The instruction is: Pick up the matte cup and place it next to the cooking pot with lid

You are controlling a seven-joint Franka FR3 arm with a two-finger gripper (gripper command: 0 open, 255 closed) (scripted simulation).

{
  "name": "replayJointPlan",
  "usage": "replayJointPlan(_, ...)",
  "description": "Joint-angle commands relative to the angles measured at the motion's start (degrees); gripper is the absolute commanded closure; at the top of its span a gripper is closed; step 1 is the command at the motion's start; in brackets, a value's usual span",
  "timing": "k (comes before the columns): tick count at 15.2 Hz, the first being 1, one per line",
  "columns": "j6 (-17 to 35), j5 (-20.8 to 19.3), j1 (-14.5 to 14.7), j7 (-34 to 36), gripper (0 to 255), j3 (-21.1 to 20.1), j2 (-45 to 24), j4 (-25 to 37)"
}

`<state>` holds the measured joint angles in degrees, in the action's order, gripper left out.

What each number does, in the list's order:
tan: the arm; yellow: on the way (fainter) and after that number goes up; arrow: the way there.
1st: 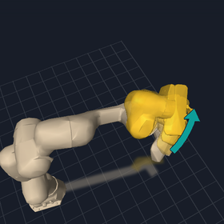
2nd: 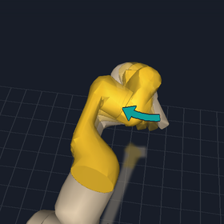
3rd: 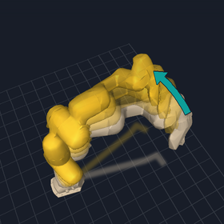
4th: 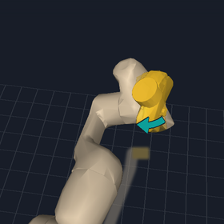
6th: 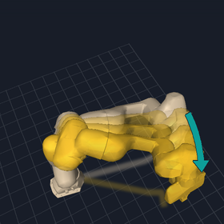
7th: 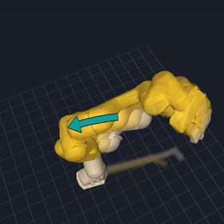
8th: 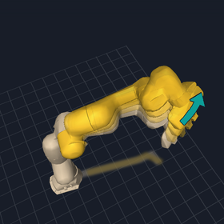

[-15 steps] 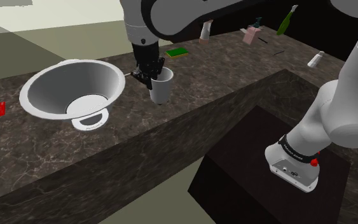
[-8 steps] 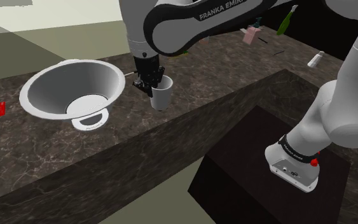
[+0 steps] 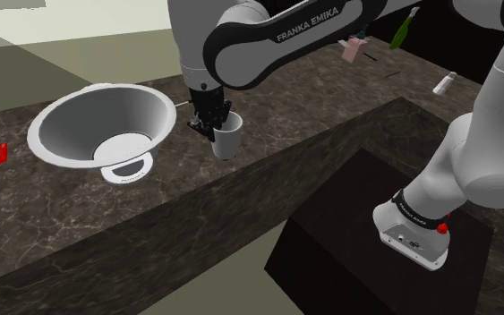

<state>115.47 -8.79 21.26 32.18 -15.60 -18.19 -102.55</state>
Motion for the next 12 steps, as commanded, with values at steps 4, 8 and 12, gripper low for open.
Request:
replayJointPlan(4, 0.0, 0.0, 0.0, 0.0, 0, 0.0, 0.0, 0.0)
replayJointPlan(8, 0.0, 0.0, 0.0, 0.0, 0, 0.0, 0.0, 0.0)
replayJointPlan(12, -5.3, 0.7, 0.1, -0.5, 0, -0.3, 1.4, 3.9)
